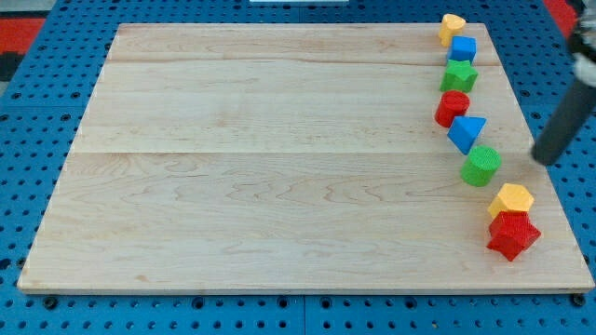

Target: Push blue triangle slightly towards right

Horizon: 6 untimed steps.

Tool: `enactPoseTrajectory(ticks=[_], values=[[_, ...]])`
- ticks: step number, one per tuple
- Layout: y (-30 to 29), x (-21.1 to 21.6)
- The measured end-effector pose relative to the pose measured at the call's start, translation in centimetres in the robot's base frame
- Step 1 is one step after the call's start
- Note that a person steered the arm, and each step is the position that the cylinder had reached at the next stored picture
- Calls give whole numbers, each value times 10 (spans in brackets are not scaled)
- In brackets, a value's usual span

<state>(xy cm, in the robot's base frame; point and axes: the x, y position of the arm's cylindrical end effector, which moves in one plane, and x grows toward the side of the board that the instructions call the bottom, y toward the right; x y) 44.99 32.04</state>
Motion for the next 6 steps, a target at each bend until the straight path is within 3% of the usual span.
enactPoseTrajectory(ticks=[1,6], values=[[25,-13],[25,-30]])
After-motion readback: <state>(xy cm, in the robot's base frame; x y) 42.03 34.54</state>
